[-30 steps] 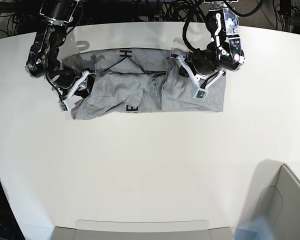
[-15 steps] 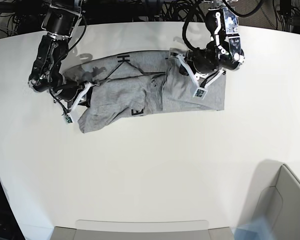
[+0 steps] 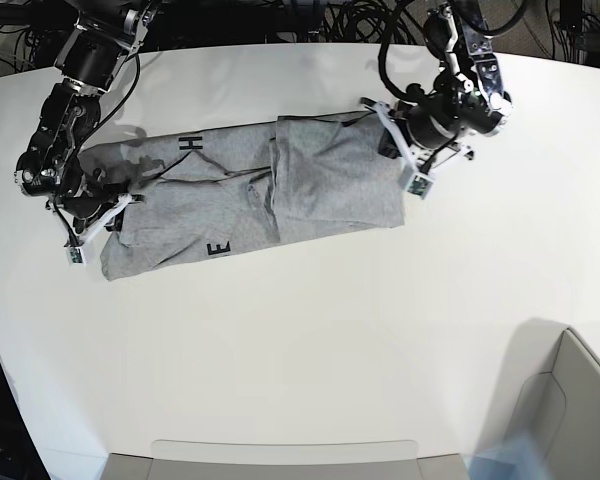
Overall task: Fold the T-shirt properly
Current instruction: 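Fold the held end over the bundle with the right gripper, left gripper withdrawing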
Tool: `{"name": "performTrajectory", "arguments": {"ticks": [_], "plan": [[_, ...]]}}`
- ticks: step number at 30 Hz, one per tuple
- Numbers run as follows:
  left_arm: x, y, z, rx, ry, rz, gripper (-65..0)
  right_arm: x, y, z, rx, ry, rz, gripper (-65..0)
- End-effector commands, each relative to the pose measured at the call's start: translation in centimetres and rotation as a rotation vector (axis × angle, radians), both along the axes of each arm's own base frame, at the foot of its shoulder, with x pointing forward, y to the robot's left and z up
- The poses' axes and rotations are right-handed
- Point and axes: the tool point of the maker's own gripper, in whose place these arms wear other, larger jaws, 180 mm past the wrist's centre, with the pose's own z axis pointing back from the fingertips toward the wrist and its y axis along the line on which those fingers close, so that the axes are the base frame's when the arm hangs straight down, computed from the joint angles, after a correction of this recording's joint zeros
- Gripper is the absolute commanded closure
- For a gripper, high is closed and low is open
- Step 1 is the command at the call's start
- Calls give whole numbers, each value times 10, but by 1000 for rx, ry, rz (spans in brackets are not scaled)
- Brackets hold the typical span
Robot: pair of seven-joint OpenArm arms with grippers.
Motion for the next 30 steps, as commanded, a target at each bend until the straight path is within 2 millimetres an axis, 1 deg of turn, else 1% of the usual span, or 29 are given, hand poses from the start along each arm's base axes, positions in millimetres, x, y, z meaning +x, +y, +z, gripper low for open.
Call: {"name": "performTrajectory", "arguments": {"ticks": [1, 3, 5, 7, 10, 13, 16, 21, 24, 28, 30], "plan": [[-2, 11, 2, 6, -8, 32, -9, 18, 1, 33, -24, -107, 10, 0], [-7, 35, 0, 33, 2, 100, -10, 16, 22, 41, -43, -130, 47, 0], [-9, 57, 1, 76, 3, 124, -10, 16, 43, 49, -55, -150, 76, 0], [-12, 71, 1, 111, 12, 127, -10, 12, 69, 51, -68, -153, 113, 0], [-20, 85, -2, 151, 34, 117, -10, 3, 112, 51, -59, -149, 168, 0], [-24, 88, -7, 156, 52, 115, -10, -8, 150, 54, -33, -153, 217, 0], [-27, 88, -9, 154, 63, 117, -10, -17, 177, 61, -5, -163, 243, 0], [-29, 87, -13, 147, 76, 119, -10, -30, 217, 72, 19, -183, 298, 0], [-32, 87, -19, 138, 97, 121, -10, -36, 238, 77, -36, -215, 351, 0], [-39, 86, -31, 120, 136, 126, -10, -47, 263, 77, -135, -258, 430, 0], [-42, 86, -37, 114, 154, 128, -10, -50, 277, 82, -146, -283, 451, 0]]}}
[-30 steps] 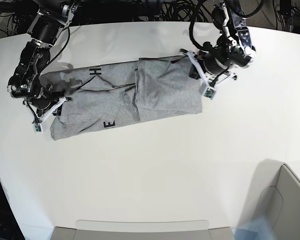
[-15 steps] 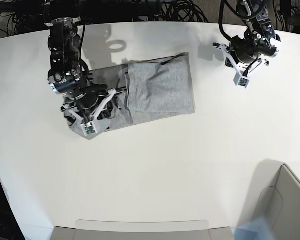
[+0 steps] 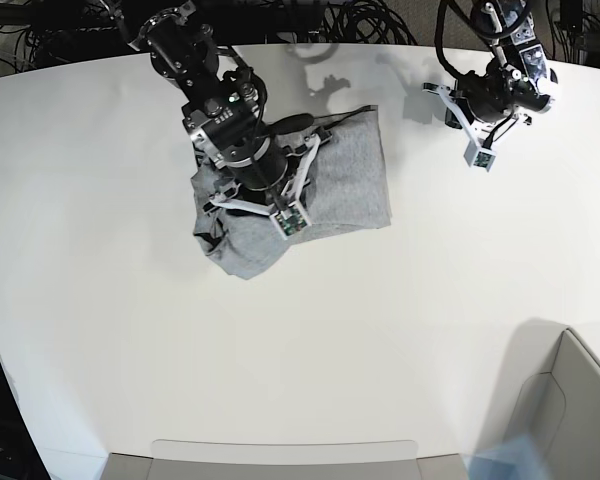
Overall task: Fold the T-shirt properly
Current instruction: 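Fold the held end over the bundle with the right gripper, left gripper withdrawing, then press and tuck the folded bundle with the right gripper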
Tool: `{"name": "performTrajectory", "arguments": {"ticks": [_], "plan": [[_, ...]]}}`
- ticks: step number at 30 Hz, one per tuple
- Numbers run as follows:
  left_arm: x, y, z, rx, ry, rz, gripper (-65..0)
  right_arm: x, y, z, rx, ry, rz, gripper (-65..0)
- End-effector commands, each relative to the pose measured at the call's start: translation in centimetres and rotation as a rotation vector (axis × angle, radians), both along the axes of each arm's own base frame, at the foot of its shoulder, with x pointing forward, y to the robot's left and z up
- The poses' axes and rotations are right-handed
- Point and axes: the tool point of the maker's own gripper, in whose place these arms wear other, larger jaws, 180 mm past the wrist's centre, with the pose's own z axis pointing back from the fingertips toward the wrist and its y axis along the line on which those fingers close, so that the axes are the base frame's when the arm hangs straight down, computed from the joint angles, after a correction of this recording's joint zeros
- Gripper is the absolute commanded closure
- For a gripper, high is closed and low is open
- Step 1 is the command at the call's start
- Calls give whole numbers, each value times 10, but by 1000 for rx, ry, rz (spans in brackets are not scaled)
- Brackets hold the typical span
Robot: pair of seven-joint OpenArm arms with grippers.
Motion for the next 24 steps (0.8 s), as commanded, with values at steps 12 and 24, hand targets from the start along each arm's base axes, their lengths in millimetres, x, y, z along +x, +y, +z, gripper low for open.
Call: {"name": "performTrajectory", "arguments": {"ticks": [12, 24], "plan": [[-6, 1, -6, -1, 34, -1, -10, -2, 63, -4, -107, -32, 160, 0], [-6, -1, -7, -4, 36, -5, -10, -13, 83, -22, -150, -1, 249, -251]]}}
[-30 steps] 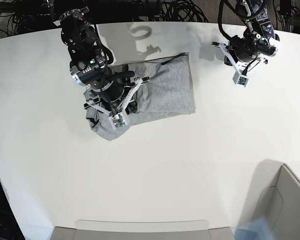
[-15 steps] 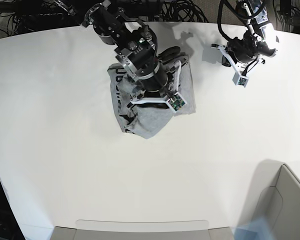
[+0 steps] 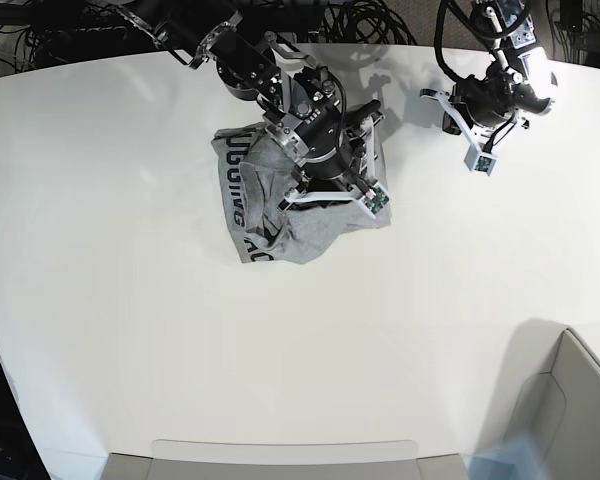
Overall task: Fold the T-shirt properly
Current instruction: 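Press and tuck the folded bundle with the right gripper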
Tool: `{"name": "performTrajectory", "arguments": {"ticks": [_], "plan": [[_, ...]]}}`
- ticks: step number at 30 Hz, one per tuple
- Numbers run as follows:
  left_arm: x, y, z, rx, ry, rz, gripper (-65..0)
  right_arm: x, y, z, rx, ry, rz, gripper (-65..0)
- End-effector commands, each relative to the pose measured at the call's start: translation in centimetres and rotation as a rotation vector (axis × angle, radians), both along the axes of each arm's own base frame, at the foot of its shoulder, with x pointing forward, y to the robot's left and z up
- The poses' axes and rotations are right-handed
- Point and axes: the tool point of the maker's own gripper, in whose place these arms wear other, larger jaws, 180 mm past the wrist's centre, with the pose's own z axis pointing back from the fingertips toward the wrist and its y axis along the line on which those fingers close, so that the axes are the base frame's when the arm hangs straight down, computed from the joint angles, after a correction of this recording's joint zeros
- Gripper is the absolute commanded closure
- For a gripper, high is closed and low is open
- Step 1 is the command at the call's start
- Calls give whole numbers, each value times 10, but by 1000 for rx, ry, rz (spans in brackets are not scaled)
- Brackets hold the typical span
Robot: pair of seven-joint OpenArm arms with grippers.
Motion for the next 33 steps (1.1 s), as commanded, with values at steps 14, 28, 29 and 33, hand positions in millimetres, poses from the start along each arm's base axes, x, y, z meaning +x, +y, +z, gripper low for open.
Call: {"name": "performTrajectory", "arguments": {"ticks": [14, 28, 29, 33], "plan": [[-6, 2, -4, 18, 39, -9, -10, 10, 7, 97, 196, -227, 96, -347], [-6, -6, -7, -6, 42, -2, -10, 5, -98, 43, 3, -86, -127, -339], [-6, -6, -7, -6, 42, -2, -10, 5, -99, 41, 1, -79, -131, -324], [-6, -6, -7, -6, 42, -2, -10, 4, -98, 34, -8, -63, -123, -186]]}}
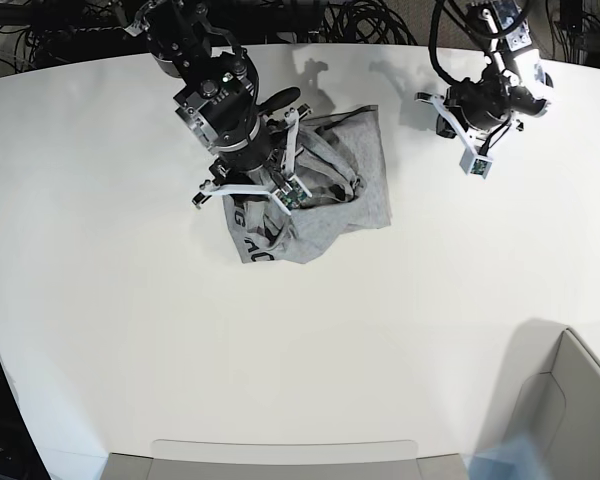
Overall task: Fold the T-shirt properly
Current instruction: 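Press and tuck the folded bundle with the right gripper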
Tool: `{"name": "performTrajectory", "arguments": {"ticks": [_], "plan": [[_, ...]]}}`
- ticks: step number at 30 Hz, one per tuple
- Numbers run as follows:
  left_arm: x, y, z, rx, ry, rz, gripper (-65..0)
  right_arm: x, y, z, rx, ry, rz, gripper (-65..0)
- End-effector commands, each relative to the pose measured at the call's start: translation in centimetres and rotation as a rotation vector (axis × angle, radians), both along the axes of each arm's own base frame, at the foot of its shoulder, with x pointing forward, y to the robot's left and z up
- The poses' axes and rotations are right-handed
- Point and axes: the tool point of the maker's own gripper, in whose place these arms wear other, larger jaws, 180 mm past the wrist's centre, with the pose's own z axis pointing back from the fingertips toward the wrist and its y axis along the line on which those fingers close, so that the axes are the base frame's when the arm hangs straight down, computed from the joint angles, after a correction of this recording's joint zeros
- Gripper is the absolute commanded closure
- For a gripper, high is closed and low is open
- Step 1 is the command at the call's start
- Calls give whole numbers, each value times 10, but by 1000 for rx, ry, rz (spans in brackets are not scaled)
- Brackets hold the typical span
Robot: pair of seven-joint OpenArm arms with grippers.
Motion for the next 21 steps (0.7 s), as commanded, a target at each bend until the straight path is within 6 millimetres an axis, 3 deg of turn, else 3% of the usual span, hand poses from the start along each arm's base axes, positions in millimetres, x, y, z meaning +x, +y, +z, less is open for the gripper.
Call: {"name": "performTrajectory", "arguments": {"ticks": [1, 4, 6, 13, 21], "plan": [[-10, 2, -5, 23, 49, -10, -10, 11, 5, 12, 20, -48, 6, -143], [-10, 2, -5, 23, 49, -10, -10, 21, 10, 10, 17, -43, 2, -41], [-10, 2, -5, 23, 49, -10, -10, 29, 13, 6, 8, -34, -3, -16], [-10, 3, -5, 25, 49, -9, -10, 57, 25, -8, -25, 4, -10, -37], [-10, 4, -5, 27, 49, -9, -10, 77, 87, 3, -80, -40, 152, -36]]}}
